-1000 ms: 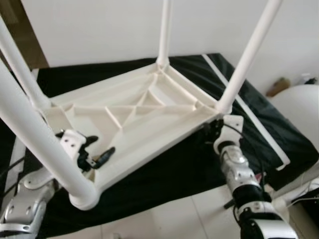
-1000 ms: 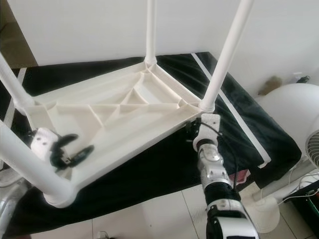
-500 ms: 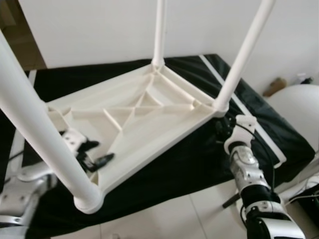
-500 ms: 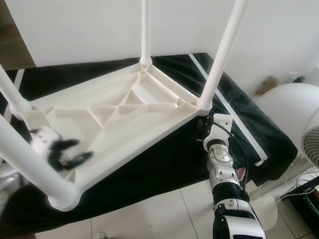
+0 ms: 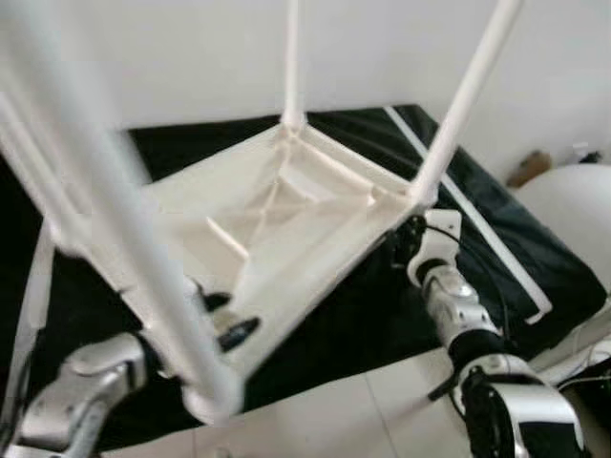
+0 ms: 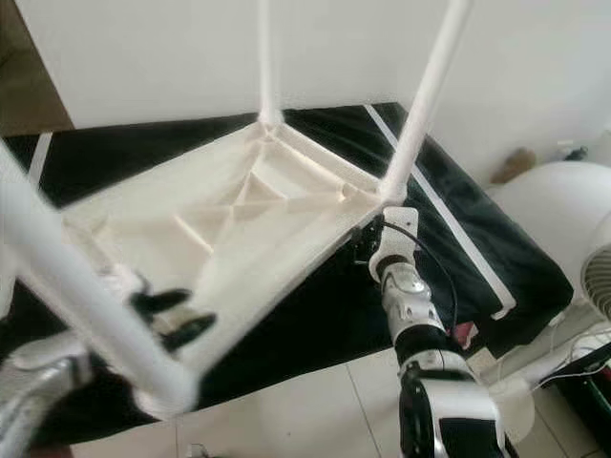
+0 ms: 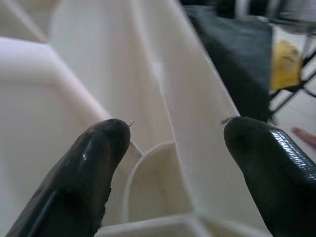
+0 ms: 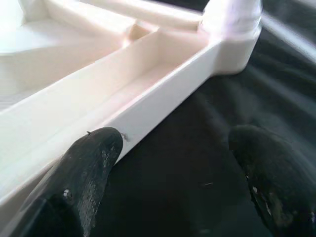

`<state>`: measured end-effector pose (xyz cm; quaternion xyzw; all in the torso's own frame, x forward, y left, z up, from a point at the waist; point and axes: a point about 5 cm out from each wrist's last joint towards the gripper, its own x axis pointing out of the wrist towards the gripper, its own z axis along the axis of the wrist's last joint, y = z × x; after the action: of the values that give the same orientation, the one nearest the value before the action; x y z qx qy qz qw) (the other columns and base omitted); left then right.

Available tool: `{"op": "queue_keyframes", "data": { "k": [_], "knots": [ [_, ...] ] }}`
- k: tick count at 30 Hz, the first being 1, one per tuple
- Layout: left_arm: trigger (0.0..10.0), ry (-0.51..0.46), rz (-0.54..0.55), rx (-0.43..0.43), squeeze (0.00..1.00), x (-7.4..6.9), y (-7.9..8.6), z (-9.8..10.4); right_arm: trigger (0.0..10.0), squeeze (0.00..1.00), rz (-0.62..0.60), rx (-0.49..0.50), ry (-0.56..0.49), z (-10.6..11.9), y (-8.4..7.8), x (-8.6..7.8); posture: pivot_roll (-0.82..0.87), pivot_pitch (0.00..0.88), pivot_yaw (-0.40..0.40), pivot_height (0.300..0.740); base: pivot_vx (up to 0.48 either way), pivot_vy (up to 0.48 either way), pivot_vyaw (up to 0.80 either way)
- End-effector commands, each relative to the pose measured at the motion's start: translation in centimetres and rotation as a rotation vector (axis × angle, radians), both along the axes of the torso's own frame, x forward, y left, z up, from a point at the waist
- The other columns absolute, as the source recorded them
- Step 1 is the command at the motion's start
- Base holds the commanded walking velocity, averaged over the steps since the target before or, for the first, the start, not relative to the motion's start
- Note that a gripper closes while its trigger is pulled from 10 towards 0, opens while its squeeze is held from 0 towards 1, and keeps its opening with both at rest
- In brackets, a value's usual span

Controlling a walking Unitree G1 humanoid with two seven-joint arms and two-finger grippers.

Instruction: Building children table

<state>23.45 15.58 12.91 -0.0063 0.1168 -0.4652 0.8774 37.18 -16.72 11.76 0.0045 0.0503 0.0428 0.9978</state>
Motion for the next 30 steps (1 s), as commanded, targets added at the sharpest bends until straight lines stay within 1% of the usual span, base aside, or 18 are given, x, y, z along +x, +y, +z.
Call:
{"op": "queue_keyframes", "data": {
  "k": [1,6,7,9,10,13,14,15,16,19,21,22,23,24,25,26,29,30],
  "knots": [
    [10.0,0.043,-0.122,-0.041,0.0,-1.0,-1.9,-0.5,10.0,0.0,0.101,-0.006,0.04,-0.6,1.5,0.0,0.08,0.044,-0.033,0.74,0.0,0.0,0.0],
    [10.0,0.037,-0.168,-0.123,0.0,-1.1,-5.4,-0.3,10.0,0.0,0.206,-0.018,0.042,-0.5,3.0,0.0,0.08,0.047,-0.039,0.74,0.0,0.0,0.0],
    [10.0,0.037,-0.168,-0.123,0.0,-1.1,-5.4,-0.3,10.0,0.0,0.206,-0.018,0.042,-0.5,3.0,0.0,0.08,0.047,-0.039,0.74,0.0,0.0,0.0],
    [10.0,0.022,-0.162,-0.128,0.0,-0.8,-5.9,-0.3,10.0,0.0,0.149,-0.021,0.018,-0.3,2.4,0.1,0.08,0.048,-0.041,0.74,0.0,0.0,0.0],
    [10.0,0.022,-0.162,-0.128,0.0,-0.8,-5.9,-0.3,10.0,0.0,0.149,-0.021,0.018,-0.3,2.4,0.1,0.08,0.048,-0.041,0.74,0.0,0.0,0.0],
    [10.0,-0.005,-0.126,-0.117,0.0,-0.4,-5.5,-0.1,10.0,0.0,0.084,-0.015,-0.018,0.1,1.6,0.2,0.08,0.049,-0.04,0.74,0.0,0.0,0.0],
    [10.0,-0.057,-0.051,-0.084,0.0,0.4,-3.6,0.2,10.0,0.0,-0.017,0.002,-0.09,0.5,0.1,0.0,0.08,0.051,-0.039,0.74,0.0,0.0,0.0],
    [10.0,-0.057,-0.051,-0.084,0.0,0.4,-3.6,0.2,10.0,0.0,-0.017,0.002,-0.09,0.5,0.1,0.0,0.08,0.051,-0.039,0.74,0.0,0.0,0.0],
    [10.0,-0.077,-0.017,-0.062,0.0,0.8,-2.6,0.4,10.0,0.0,-0.057,0.008,-0.126,0.6,-0.6,-0.2,0.08,0.051,-0.039,0.74,0.0,0.0,0.0],
    [10.0,-0.095,0.009,-0.042,0.0,1.1,-1.2,0.7,10.0,0.0,-0.077,-0.009,-0.161,0.6,-1.1,-0.6,0.08,0.053,-0.039,0.74,0.0,0.0,0.0],
    [10.0,-0.113,0.025,-0.027,0.0,1.4,-0.2,1.1,10.0,0.0,-0.073,-0.026,-0.165,0.3,-1.4,-1.0,0.07,0.056,-0.039,0.74,0.0,0.0,0.0],
    [10.0,-0.126,0.045,-0.012,0.0,1.7,0.7,1.3,10.0,0.0,-0.073,-0.034,-0.168,0.1,-1.6,-1.3,0.07,0.059,-0.037,0.74,0.0,0.0,0.0],
    [10.0,-0.126,0.045,-0.012,0.0,1.7,0.7,1.3,10.0,0.0,-0.073,-0.034,-0.168,0.1,-1.6,-1.3,0.07,0.059,-0.037,0.74,0.0,0.0,0.0],
    [10.0,-0.161,0.089,0.015,0.0,2.2,2.1,1.8,10.0,0.0,-0.068,-0.04,-0.176,-0.4,-2.0,-2.0,0.06,0.064,-0.034,0.74,0.0,0.0,0.0],
    [10.0,-0.172,0.105,0.024,0.0,2.4,2.5,1.9,10.0,0.0,-0.065,-0.043,-0.18,-0.5,-2.1,-2.3,0.06,0.064,-0.034,0.74,0.0,0.0,0.0],
    [10.0,-0.18,0.109,0.032,0.0,2.4,3.0,2.1,10.0,0.0,-0.05,-0.036,-0.185,-0.7,-2.0,-2.6,0.06,0.063,-0.03,0.74,0.0,0.0,0.0],
    [10.0,-0.188,0.11,0.038,0.0,2.4,3.3,2.2,10.0,0.0,-0.031,-0.026,-0.192,-0.7,-1.9,-2.9,0.06,0.065,-0.028,0.74,0.0,0.0,0.0],
    [10.0,-0.21,0.107,0.062,0.0,2.1,4.2,2.4,10.0,0.0,0.022,-0.016,-0.225,-0.8,-1.4,-3.8,0.05,0.067,-0.025,0.74,0.0,0.0,0.0]
  ]
}}
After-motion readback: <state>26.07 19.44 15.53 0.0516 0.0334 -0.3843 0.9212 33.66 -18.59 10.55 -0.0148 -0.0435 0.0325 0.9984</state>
